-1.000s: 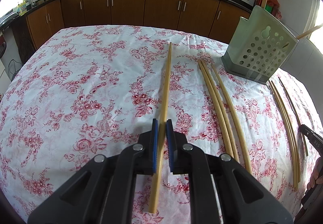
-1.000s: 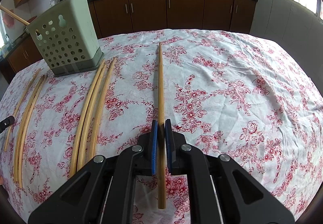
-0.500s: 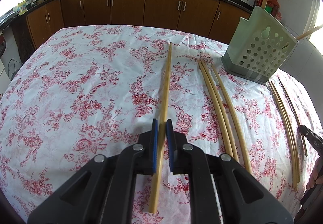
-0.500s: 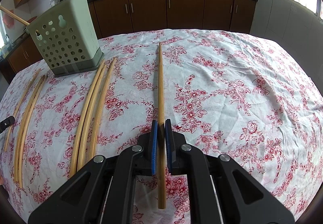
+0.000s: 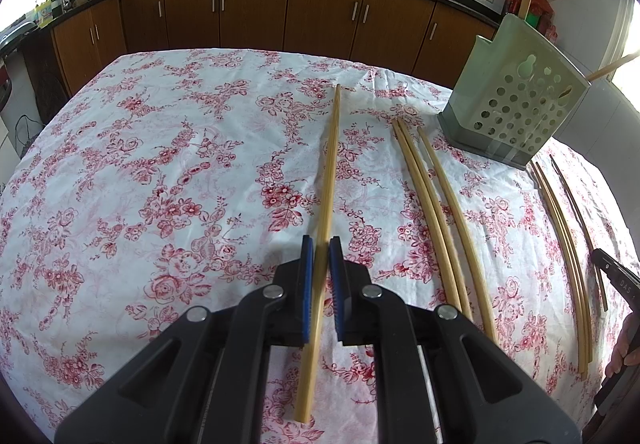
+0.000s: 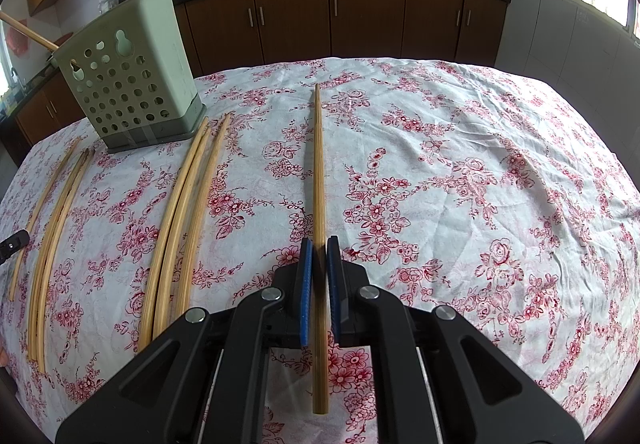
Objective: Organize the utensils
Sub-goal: 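Close the right tool on a bamboo chopstick while the left tool grasps another chopstick, then lift both held chopsticks upright and carry them over the green holder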
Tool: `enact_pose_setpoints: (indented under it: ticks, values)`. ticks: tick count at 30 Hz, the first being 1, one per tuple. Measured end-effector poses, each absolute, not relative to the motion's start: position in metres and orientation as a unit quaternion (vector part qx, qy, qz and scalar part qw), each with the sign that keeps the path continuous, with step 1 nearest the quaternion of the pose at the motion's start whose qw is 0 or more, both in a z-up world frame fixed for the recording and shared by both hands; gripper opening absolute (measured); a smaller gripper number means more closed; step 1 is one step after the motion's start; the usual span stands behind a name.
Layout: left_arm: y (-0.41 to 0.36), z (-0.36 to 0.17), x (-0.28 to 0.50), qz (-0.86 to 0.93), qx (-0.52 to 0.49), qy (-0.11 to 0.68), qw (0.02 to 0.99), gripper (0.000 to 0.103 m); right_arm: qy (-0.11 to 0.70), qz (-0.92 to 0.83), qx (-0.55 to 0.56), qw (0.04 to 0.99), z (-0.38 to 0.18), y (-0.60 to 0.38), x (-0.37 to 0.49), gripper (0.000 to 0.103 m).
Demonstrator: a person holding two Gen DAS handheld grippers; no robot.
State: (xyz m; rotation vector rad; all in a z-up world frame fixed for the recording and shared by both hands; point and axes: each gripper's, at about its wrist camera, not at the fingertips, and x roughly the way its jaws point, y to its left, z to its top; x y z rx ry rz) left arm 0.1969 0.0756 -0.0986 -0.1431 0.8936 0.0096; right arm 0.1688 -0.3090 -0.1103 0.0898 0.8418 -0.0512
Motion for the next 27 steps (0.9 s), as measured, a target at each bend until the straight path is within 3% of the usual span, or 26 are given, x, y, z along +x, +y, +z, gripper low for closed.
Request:
enact_pose_setpoints:
  ticks: [18, 27]
  values:
    - [0.057, -0.092, 0.174, -0.005, 0.008, 0.433, 0.901, 0.008, 0.381, -0.02, 0.053, 0.923, -0.092, -0.313, 0.149, 0.008]
    - [0.07, 0.014, 0.152, -0.018, -0.034, 0.29, 0.956, 0.008, 0.257, -0.013, 0.061, 0.964, -0.009, -0.313, 0.126, 0.008]
